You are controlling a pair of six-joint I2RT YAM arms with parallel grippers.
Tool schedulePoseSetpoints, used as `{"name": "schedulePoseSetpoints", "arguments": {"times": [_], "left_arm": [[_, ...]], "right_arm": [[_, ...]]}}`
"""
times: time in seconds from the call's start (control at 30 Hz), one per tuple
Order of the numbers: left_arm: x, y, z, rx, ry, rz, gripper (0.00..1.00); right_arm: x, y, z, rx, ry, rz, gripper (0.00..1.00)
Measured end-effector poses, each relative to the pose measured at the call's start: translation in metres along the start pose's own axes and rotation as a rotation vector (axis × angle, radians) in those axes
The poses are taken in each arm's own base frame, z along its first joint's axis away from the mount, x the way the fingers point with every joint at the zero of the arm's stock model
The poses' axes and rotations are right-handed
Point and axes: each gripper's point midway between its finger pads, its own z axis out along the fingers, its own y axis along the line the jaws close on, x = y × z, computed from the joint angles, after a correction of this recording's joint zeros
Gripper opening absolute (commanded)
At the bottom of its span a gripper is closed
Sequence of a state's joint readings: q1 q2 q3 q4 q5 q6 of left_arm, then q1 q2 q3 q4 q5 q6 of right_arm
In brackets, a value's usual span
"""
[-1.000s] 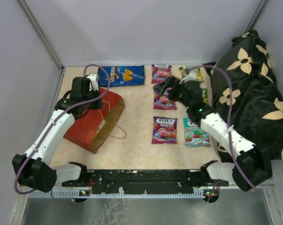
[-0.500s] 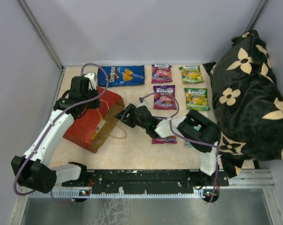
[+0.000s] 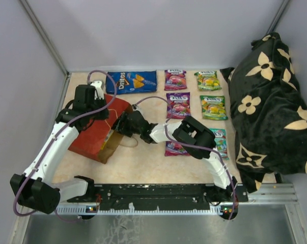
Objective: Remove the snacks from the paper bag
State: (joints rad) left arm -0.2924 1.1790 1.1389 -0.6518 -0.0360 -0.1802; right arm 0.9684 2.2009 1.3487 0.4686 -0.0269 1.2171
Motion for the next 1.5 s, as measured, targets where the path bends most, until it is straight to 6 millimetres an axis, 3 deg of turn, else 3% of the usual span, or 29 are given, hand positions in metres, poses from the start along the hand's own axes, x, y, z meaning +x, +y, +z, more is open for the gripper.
{"name": "schedulePoseSetpoints", "arguments": {"times": [0.2, 0.53, 0.93, 1.13, 1.23, 1.3, 1.4, 1.5], "left_arm": [[0.010, -0.004, 0.003, 0.030, 0.028, -0.002, 0.01], [0.011, -0.007, 0.001, 0.044, 0.028, -0.002, 0.01], [0.006, -0.007, -0.007, 0.050, -0.001, -0.003, 0.01], [0.007, -0.008, -0.011, 0.059, -0.006, -0.005, 0.01], [0.006, -0.009, -0.013, 0.061, -0.011, -0.006, 0.01], [0.006, -0.009, -0.014, 0.061, -0.013, -0.006, 0.01], [0.006, -0.008, -0.015, 0.057, -0.013, -0.006, 0.01], [0.006, -0.006, -0.015, 0.046, -0.014, -0.007, 0.01]], "right_arm": [[0.006, -0.028, 0.000, 0.112, 0.014, -0.035, 0.57], [0.011, -0.020, 0.025, 0.041, -0.003, -0.008, 0.47], [0.029, -0.005, 0.048, -0.007, -0.002, 0.005, 0.45], [0.032, 0.002, 0.063, -0.019, -0.011, 0.003, 0.30], [0.034, 0.001, 0.070, -0.017, -0.015, 0.012, 0.09], [0.035, -0.003, 0.072, -0.010, -0.016, 0.012, 0.00], [0.035, -0.006, 0.071, -0.009, -0.023, -0.002, 0.00], [0.038, -0.015, 0.049, 0.013, -0.024, -0.035, 0.00]]}}
